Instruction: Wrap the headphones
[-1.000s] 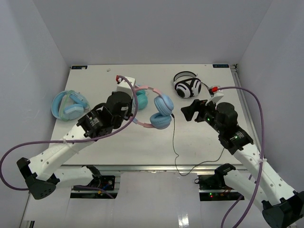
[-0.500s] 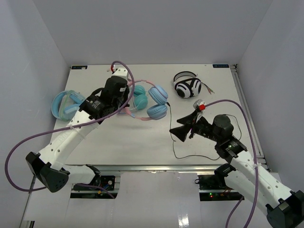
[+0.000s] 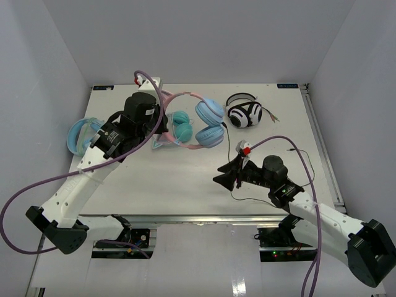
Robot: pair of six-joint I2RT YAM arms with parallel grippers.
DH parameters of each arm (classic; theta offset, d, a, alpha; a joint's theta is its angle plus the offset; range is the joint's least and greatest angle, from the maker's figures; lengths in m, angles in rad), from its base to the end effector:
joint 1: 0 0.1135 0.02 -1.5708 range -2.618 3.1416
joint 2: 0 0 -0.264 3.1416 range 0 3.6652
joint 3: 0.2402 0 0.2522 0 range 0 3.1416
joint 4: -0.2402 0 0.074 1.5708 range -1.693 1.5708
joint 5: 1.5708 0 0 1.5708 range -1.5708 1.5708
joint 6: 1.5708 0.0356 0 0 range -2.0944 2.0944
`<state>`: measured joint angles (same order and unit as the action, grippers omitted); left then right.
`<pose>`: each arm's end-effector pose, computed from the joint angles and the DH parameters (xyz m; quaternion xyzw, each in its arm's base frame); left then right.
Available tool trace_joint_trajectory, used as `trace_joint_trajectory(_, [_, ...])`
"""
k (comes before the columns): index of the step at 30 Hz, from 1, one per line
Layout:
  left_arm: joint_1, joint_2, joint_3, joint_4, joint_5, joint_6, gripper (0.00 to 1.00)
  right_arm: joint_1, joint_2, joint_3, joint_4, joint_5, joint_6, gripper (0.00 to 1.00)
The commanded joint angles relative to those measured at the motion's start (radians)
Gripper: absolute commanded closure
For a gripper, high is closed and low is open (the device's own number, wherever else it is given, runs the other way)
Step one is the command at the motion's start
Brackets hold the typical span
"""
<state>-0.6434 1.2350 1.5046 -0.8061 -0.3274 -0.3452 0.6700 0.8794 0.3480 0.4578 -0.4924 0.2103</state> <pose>0.2035 -0.1382 0.4308 0.0477 0.8601 -0.1067 0.4966 0.1450 0.1364 0.2367 -0.3234 0.6541 0.4428 0.5211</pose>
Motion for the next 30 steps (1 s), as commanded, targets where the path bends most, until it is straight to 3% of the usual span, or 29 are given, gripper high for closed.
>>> trace_joint_trajectory(1, [0.007,-0.044,0.087,0.060,0.001,-0.064,1.00,0.023,0.010,-0.083,0.221,0.022,0.019,0.44])
trace_joint_trajectory(8, [0.008,-0.076,0.087,0.073,0.006,-0.085,1.00,0.029,-0.016,-0.193,0.444,0.024,0.064,0.51])
trace_joint_trajectory(27, [0.007,-0.191,0.056,0.133,0.071,-0.146,1.00,0.029,0.097,-0.244,0.541,0.021,0.084,0.77])
trace_joint_trajectory(30, [0.007,-0.194,0.065,0.124,0.066,-0.141,1.00,0.031,0.095,-0.250,0.542,0.032,0.081,0.92])
